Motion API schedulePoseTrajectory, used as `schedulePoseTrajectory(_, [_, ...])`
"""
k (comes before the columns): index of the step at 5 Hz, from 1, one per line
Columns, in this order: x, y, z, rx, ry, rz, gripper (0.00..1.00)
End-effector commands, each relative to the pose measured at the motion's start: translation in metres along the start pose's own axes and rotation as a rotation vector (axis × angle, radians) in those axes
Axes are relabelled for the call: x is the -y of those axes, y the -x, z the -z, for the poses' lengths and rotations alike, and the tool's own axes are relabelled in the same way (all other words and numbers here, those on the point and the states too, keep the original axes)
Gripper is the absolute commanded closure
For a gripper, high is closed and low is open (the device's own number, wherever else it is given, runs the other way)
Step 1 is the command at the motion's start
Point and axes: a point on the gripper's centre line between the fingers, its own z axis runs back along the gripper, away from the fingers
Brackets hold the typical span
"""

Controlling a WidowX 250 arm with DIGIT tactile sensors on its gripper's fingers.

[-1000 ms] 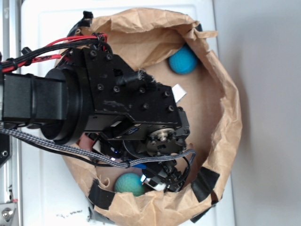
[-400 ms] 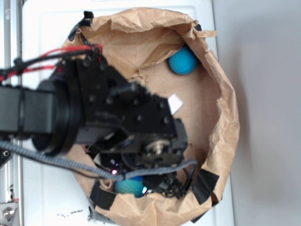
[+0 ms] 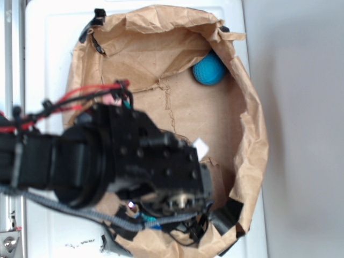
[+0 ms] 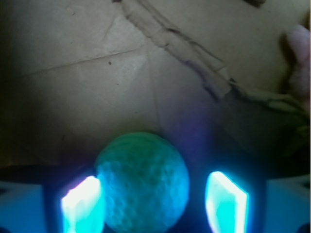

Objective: Grab the green ball.

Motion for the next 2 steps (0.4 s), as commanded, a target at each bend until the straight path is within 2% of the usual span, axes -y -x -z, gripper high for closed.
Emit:
schedulePoseTrajectory(1, [-0.007, -0.015, -0.006, 0.07, 0.064, 0.053, 1.0])
schedulePoseTrajectory(2, [0.006, -0.029, -0.017, 0.064, 0.091, 0.078, 1.0])
